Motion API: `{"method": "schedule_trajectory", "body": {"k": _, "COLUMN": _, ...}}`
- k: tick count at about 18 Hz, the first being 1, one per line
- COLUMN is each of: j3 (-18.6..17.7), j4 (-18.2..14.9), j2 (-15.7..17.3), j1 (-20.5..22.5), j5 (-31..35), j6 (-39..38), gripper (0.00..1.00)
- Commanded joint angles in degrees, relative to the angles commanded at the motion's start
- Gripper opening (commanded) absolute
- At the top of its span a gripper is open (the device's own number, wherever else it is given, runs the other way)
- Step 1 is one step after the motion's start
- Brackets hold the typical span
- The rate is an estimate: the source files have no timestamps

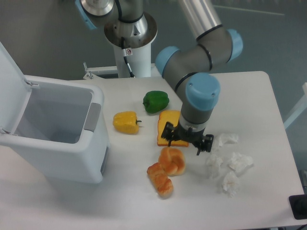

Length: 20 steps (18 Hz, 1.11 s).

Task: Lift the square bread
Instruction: 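Move the gripper over the square bread toward the orange bread rolls, then lower the gripper onto an orange bread roll and close it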

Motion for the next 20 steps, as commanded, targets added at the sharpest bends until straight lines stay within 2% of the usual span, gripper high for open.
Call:
{"method": "schedule_trajectory", "body": {"k": 4, "j3": 1.9, "j4": 0.3, "j2": -2.9, "j1": -1.5, "j5": -0.2, "j6": -6.3, "gripper": 1.0}}
{"method": "schedule_trajectory", "body": {"k": 7, "j3": 2.7, "j4": 2.0, "j2": -4.9, "j1": -2.3, "j5": -0.1, "j6": -10.5, "gripper": 1.0}}
{"method": "schedule_trajectory", "body": {"k": 10, "j3": 4.3, "j4": 2.4, "j2": -6.8, "j1": -3.3, "j5": -0.1, "j6": -14.7, "gripper": 1.0}}
{"method": "schedule_trajectory", "body": {"k": 16, "j3": 4.0, "j4": 2.5, "j2": -7.7, "j1": -3.8, "j5": 0.2, "j6": -16.0, "gripper": 1.0}}
{"method": "schedule_trajectory", "body": {"k": 20, "j3": 4.1, "j4": 4.5, "j2": -9.4, "j1": -4.4, "j5": 0.7, "j6": -18.1, "gripper": 1.0}}
